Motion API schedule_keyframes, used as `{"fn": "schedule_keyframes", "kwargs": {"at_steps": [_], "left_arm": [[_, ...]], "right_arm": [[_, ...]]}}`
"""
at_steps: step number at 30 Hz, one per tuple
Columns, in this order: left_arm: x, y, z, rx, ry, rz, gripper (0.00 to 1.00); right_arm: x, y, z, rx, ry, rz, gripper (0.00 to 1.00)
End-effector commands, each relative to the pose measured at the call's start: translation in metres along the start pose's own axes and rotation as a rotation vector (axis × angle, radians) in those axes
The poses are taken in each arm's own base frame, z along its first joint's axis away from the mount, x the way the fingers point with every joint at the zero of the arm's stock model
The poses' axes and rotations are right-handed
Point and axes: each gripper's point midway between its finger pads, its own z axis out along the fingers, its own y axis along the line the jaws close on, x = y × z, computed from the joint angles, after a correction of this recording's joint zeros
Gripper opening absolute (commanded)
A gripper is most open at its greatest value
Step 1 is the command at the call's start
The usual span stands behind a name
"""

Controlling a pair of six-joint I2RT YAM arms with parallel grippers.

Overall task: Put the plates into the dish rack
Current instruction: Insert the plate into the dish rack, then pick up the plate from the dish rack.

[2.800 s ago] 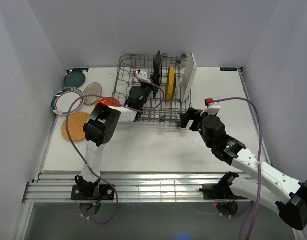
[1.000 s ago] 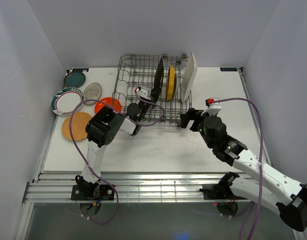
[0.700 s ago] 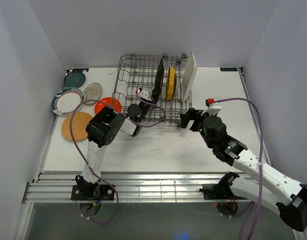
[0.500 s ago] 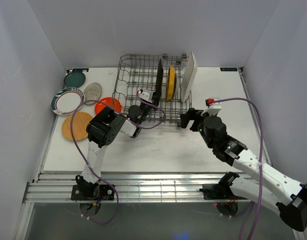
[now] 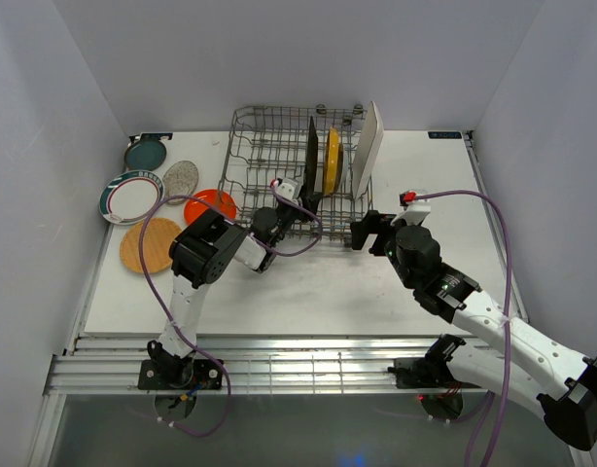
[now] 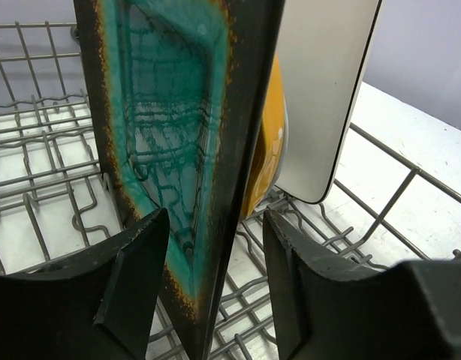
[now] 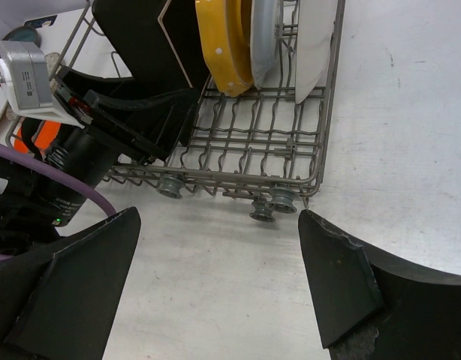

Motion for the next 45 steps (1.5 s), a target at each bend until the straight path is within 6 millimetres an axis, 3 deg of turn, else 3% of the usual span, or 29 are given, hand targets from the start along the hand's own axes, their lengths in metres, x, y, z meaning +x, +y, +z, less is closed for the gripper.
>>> {"fn": "schedule_keyframes", "kwargs": {"at_steps": [1, 12, 20, 22, 30, 31, 33, 34, 35, 37, 39, 41, 42, 45], "left_arm": [[-0.110, -0.018, -0.005, 0.064, -0.383, -0.002, 0.65], [-0.138, -0.019, -0.014, 0.049, -0.394, 0.022, 0.76], [-0.138, -0.019, -0.024, 0.039, -0.305, 0.024, 0.83], [-0.148, -0.012, -0.030, -0.002, -0.316, 0.015, 0.85], [-0.145, 0.003, -0.049, -0.098, -0.183, -0.042, 0.87], [-0.138, 0.005, -0.050, -0.114, -0.139, -0.059, 0.87], [-0.151, 0.009, -0.053, -0.149, -0.133, -0.084, 0.88], [-0.142, 0.017, -0.056, -0.198, -0.081, -0.094, 0.89], [-0.153, 0.018, -0.059, -0.214, -0.089, -0.112, 0.91], [-0.149, 0.026, -0.064, -0.271, -0.033, -0.122, 0.95], [-0.163, 0.029, -0.071, -0.307, -0.039, -0.145, 0.98], [-0.162, 0.039, -0.081, -0.373, -0.010, -0.150, 0.98], [-0.176, 0.043, -0.087, -0.395, -0.036, -0.172, 0.98], [-0.181, 0.055, -0.100, -0.451, 0.002, -0.230, 0.98]], "right_arm": [[-0.028, 0.012, -0.004, -0.029, -0.067, 0.049, 0.91], [-0.028, 0.012, -0.004, -0.030, -0.065, 0.048, 0.91], [-0.028, 0.012, -0.004, -0.031, -0.067, 0.049, 0.91], [-0.028, 0.012, -0.004, -0.031, -0.067, 0.049, 0.91], [-0.027, 0.012, -0.003, -0.025, -0.064, 0.045, 0.91], [-0.028, 0.011, -0.002, -0.022, -0.065, 0.044, 0.91], [-0.028, 0.011, -0.002, -0.020, -0.065, 0.042, 0.91], [-0.028, 0.011, -0.002, -0.022, -0.066, 0.042, 0.91], [-0.028, 0.011, -0.002, -0.022, -0.066, 0.041, 0.91], [-0.027, 0.010, -0.001, -0.012, -0.064, 0.035, 0.90], [-0.027, 0.010, -0.001, -0.012, -0.064, 0.032, 0.90], [-0.027, 0.009, 0.000, -0.009, -0.065, 0.031, 0.90], [-0.027, 0.010, 0.000, -0.011, -0.064, 0.029, 0.90], [-0.026, 0.009, 0.002, -0.004, -0.061, 0.022, 0.90]]}}
